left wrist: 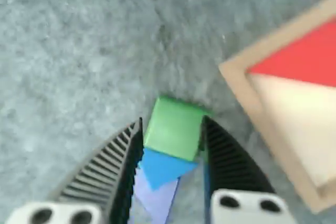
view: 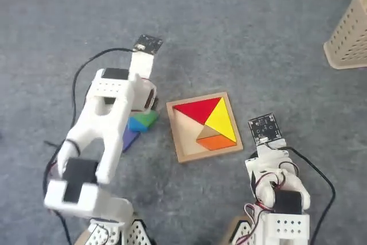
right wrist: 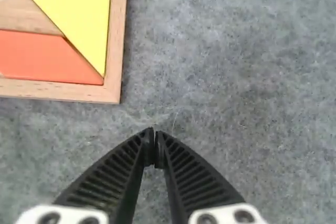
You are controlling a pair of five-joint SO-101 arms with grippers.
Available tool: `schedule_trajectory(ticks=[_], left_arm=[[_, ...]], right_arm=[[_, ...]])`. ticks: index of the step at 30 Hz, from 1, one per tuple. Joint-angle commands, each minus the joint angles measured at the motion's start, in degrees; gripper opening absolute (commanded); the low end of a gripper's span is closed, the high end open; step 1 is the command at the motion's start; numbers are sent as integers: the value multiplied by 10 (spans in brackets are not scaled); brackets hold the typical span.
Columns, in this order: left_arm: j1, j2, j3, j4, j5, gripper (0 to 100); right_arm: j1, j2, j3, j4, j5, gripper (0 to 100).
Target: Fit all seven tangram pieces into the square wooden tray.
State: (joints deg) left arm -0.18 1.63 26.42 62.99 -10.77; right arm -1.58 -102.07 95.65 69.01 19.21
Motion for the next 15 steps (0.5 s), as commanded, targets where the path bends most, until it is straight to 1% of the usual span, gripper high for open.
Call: schedule_trajectory(ticks=[1,4,10,12,15], left_arm=[[-18,-26,2,-7,-19,227],[-27,27,-28,2,-51,224],[-22,144,-92,5,-57,221],[-23,166,-107,9,-59,198],[-23,184,-131,35,-59,176]], right_arm=[[6,5,9,3,6,6],[6,5,9,3,6,6],[6,5,9,3,6,6],[6,5,9,3,6,6],[6,5,9,3,6,6]])
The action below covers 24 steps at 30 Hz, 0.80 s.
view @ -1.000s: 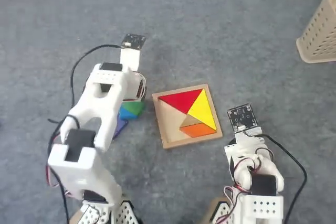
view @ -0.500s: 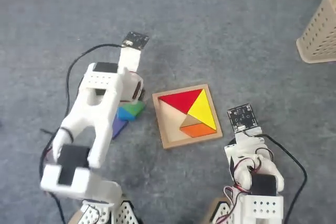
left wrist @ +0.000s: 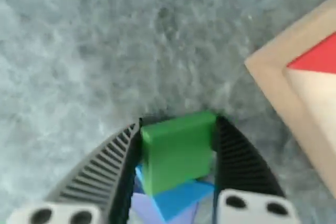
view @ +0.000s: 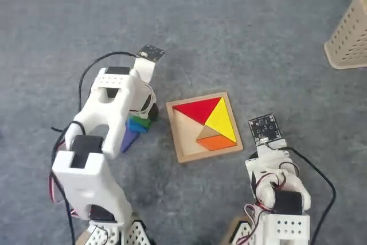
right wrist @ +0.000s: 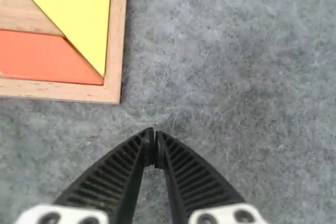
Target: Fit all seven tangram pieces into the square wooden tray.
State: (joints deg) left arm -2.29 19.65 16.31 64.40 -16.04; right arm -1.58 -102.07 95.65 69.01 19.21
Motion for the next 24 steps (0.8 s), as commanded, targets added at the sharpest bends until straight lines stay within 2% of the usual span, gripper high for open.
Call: schedule_trajectory(ticks=[1,9,14,20,24], left_arm=[[-1,7,-32,24,-6,174],[1,7,-34,23,-6,80],[35,-11,-31,27,-3,9],[84,-127,6,61,33,9],[150,-224,69,44,74,10]], right_arm=[[6,5,9,3,6,6],[6,5,9,3,6,6],[6,5,9,3,6,6],[6,5,9,3,6,6],[6,5,9,3,6,6]])
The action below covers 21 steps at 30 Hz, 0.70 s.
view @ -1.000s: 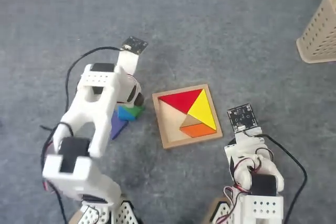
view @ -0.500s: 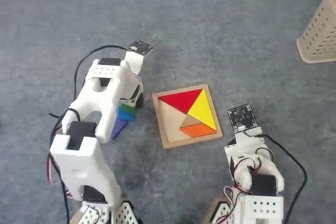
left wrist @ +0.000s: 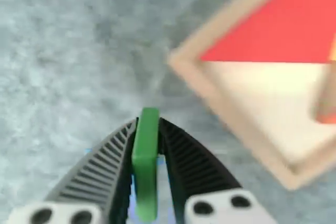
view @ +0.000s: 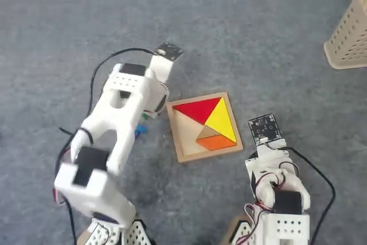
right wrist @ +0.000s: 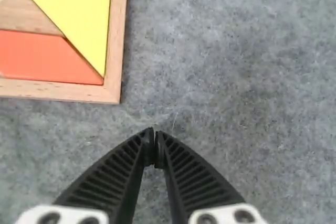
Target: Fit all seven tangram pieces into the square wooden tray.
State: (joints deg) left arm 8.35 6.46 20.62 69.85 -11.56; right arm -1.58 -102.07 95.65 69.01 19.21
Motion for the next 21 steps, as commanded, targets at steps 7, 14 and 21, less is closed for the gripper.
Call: schedule_trajectory(ticks=[7,14,21], left_arm=[[140,-162,106,-107,84,11],[152,-162,122,-161,106,12],[154,-161,173,-231,106,12]], right_arm=[[7,5,9,3,6,6],[7,5,9,3,6,6],[7,5,9,3,6,6]])
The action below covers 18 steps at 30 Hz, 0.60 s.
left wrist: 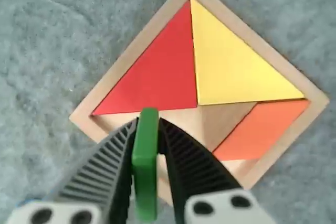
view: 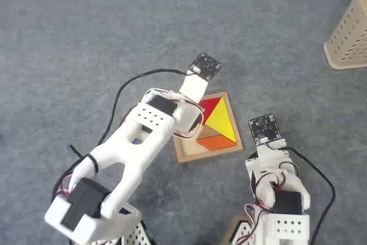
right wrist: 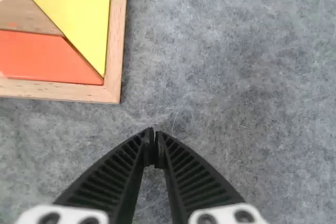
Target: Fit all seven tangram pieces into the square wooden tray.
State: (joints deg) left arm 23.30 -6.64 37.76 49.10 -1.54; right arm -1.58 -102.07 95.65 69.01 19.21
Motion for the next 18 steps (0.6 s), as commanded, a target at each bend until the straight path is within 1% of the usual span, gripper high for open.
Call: schedule_trajectory(ticks=[1,3,6,10,12,18], left_arm=[[4,-30,2,-25,6,12],[6,-16,1,-25,6,12],[6,40,-13,-30,5,12],[4,98,-65,15,5,11],[4,108,-81,33,6,11],[2,113,-86,34,6,12]], right_arm=[[7,5,9,3,6,6],[7,5,9,3,6,6],[7,5,9,3,6,6],[7,5,9,3,6,6],[7,5,9,3,6,6],[7,5,9,3,6,6]])
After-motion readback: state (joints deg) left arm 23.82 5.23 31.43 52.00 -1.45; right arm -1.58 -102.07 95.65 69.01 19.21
